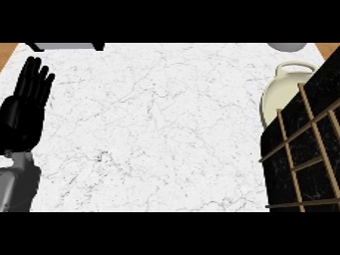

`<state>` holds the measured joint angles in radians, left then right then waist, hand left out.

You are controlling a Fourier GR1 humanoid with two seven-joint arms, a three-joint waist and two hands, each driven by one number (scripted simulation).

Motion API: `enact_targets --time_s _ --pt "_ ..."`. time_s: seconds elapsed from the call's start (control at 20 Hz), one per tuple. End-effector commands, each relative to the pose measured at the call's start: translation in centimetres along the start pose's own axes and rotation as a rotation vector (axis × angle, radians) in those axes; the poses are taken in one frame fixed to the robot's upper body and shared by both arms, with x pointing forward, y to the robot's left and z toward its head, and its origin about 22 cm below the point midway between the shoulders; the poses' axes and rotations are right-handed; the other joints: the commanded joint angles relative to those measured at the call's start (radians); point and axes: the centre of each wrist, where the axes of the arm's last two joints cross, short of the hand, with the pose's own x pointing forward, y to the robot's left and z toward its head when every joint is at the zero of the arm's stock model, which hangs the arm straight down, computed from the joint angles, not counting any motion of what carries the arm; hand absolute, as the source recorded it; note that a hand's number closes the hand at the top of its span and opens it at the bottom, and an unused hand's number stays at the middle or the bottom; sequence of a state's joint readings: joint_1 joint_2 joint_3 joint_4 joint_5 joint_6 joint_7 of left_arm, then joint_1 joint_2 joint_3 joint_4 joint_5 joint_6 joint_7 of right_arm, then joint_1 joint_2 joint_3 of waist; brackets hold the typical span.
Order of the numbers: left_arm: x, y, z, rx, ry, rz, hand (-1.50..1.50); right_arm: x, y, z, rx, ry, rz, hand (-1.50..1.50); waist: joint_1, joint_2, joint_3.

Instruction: Pick the lemon from the tray and place it in the pot

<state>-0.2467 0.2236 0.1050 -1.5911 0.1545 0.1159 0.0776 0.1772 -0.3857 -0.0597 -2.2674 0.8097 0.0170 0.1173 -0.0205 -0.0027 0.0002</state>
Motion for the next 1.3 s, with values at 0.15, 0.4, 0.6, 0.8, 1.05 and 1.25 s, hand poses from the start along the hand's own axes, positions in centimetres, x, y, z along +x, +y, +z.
enact_targets --time_s 0.15,0.4,0.6,0.8,1.05,1.25 --pt "0.6 -2.2 -0.2 -0.021 0.007 0.003 0.00 -9.4 -0.5 -1.5 -0.044 0.079 -0.047 1.50 0.020 0.003 0.001" --pt "0.0 -0.9 -1.1 -0.019 0.006 -0.002 0.00 -16.0 0.2 -3.1 -0.001 0.056 -0.041 1.50 0.027 0.006 0.001" --pt "0.2 -1.8 -2.1 -0.022 -0.001 -0.004 0.00 -18.2 0.4 -6.1 0.011 0.043 -0.035 1.50 0.027 0.006 0.001" --pt "-0.4 -1.8 -3.3 -0.028 -0.008 0.018 0.00 -18.7 2.1 -8.3 0.028 0.060 -0.031 1.50 0.023 0.006 0.000" --pt "-0.8 -0.5 -1.2 -0.044 0.018 0.010 0.00 -20.7 5.5 -8.7 0.180 0.100 0.055 1.50 0.039 0.007 0.000" --pt "-0.4 -0.9 -0.2 -0.032 -0.010 0.024 0.00 -22.7 7.4 -6.5 0.301 0.243 -0.202 -1.50 0.045 0.005 0.001"
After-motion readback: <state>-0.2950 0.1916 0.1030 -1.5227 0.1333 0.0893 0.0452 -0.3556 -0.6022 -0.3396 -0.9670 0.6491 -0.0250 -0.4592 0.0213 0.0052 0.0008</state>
